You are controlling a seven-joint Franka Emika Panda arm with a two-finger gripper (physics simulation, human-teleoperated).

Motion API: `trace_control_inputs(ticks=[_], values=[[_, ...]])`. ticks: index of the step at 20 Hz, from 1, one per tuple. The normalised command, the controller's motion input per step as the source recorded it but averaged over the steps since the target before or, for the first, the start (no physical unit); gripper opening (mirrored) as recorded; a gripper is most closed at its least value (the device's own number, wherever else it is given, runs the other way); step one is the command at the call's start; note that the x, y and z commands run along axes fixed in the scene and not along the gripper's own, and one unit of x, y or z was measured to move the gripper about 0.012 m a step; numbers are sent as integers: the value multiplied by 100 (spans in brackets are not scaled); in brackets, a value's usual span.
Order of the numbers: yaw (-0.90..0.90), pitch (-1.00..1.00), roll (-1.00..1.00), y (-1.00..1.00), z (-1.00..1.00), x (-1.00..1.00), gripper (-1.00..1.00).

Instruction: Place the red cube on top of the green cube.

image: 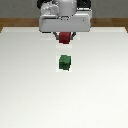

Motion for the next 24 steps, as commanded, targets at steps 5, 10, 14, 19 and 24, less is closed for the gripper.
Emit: trace_control_inputs(ticks=[5, 10, 14, 19, 24], values=[[0, 0, 0, 0, -20, 0, -100], [0, 0, 0, 0, -20, -20, -100], [0, 0, 0, 0, -50, 0, -100], [0, 0, 0, 0, -40, 0, -100], [0, 0, 0, 0, -40, 0, -100]])
